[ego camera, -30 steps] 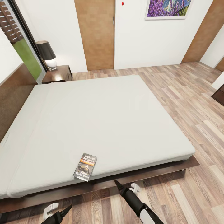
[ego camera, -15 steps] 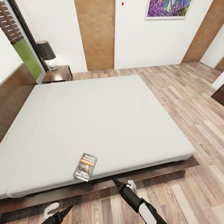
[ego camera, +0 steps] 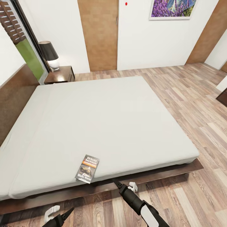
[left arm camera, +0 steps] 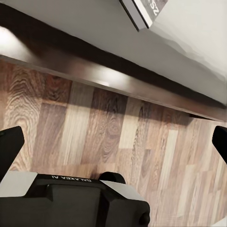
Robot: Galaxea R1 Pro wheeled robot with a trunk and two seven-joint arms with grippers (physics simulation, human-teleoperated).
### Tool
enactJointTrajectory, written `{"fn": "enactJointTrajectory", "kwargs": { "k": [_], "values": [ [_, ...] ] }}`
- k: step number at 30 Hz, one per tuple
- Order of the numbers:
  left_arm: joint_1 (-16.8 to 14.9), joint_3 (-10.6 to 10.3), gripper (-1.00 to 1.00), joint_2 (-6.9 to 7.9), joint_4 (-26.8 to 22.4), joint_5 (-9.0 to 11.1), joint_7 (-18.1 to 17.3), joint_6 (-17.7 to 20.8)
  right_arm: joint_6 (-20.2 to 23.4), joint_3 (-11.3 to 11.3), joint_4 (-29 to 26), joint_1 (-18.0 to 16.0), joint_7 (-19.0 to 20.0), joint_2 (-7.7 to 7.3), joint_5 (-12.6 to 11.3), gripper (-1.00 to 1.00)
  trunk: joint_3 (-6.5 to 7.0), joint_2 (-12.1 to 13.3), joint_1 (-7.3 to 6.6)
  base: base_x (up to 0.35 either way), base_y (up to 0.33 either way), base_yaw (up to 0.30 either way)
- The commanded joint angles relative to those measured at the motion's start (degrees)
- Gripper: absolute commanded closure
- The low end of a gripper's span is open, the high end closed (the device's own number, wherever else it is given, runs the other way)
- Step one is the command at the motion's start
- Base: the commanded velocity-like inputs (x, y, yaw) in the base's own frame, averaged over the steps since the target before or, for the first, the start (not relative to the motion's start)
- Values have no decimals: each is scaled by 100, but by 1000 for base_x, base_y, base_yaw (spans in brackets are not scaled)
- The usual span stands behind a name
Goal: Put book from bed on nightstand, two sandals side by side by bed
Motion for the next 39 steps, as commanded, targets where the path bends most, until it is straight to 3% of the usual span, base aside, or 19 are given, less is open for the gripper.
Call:
{"fn": "enactJointTrajectory", "kwargs": {
  "k": [1, 18, 39],
  "values": [
    [-3, 12, -100, -1, 2, 40, -26, 60, 53, 7, -3, -1, 6, -1, -60, -100, -5, -4, 1, 0, 0, 239],
    [-3, 20, -100, -1, 2, 40, -26, 60, 58, 7, -3, -1, 6, -5, -61, -100, -5, -4, 1, 0, 0, 262],
    [-3, 13, -100, -1, 2, 40, -26, 60, 58, 7, -3, -1, 6, -4, -61, -100, 15, -4, 1, 0, 0, 66]
  ]
}}
